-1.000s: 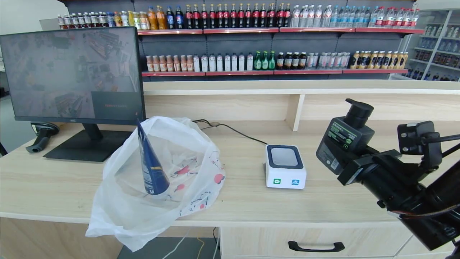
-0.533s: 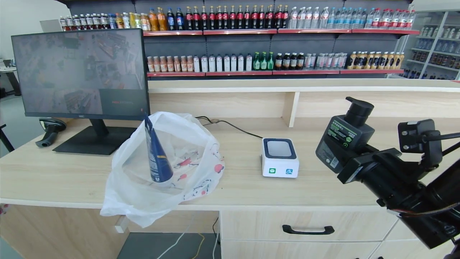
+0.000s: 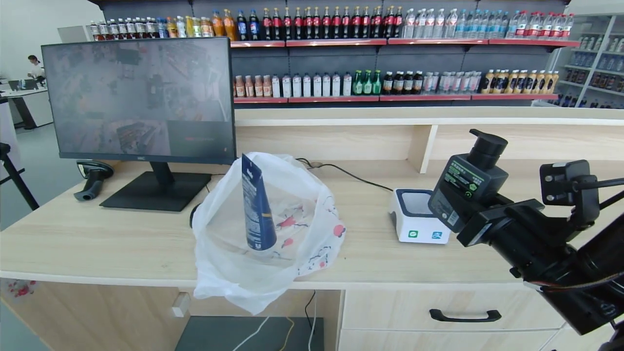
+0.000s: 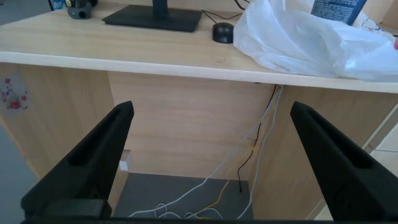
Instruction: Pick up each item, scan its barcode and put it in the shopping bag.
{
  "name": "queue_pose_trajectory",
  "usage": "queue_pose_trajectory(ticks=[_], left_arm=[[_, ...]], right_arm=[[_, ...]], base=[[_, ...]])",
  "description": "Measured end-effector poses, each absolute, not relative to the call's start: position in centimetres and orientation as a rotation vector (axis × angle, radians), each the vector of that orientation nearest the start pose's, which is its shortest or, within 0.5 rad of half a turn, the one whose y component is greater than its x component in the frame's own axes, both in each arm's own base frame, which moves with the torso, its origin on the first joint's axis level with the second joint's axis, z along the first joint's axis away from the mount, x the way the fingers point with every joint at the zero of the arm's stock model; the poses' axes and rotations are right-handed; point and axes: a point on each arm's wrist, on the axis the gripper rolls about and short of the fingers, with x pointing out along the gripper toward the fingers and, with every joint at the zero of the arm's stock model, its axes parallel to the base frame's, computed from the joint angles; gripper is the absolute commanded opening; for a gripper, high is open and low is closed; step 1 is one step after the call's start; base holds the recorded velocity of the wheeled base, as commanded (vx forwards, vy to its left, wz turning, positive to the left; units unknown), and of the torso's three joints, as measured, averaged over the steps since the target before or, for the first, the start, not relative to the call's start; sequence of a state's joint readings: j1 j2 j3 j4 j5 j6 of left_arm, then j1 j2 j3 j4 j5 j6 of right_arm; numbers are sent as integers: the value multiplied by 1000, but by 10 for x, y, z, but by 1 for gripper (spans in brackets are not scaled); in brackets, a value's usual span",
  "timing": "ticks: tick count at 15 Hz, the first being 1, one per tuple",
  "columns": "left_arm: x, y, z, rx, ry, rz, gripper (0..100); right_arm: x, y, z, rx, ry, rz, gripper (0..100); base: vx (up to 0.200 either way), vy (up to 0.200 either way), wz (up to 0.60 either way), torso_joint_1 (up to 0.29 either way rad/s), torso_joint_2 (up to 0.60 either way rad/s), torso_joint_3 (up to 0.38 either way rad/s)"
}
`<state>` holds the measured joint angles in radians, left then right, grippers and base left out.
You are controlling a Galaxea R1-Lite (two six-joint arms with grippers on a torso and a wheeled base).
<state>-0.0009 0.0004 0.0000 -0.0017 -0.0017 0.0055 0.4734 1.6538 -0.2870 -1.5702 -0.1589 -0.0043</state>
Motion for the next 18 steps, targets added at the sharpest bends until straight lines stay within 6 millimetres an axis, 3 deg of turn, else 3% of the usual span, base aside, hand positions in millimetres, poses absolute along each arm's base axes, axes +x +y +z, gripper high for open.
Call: queue_pose_trajectory(ticks=[3,9,18], left_arm=[[-23,0,76,6,-2,-4,100],[-23,0,76,7,-5,-3,100],[-23,0,76,9,-7,-4,100]], right_arm=[[210,104,163,59,-192,315,0],[216,108,166,64,-208,315,0],[229,117,164,88,-201,334,0]], base=[[0,0,0,0,0,0],[0,0,600,2,2,2],[0,0,0,0,0,0]])
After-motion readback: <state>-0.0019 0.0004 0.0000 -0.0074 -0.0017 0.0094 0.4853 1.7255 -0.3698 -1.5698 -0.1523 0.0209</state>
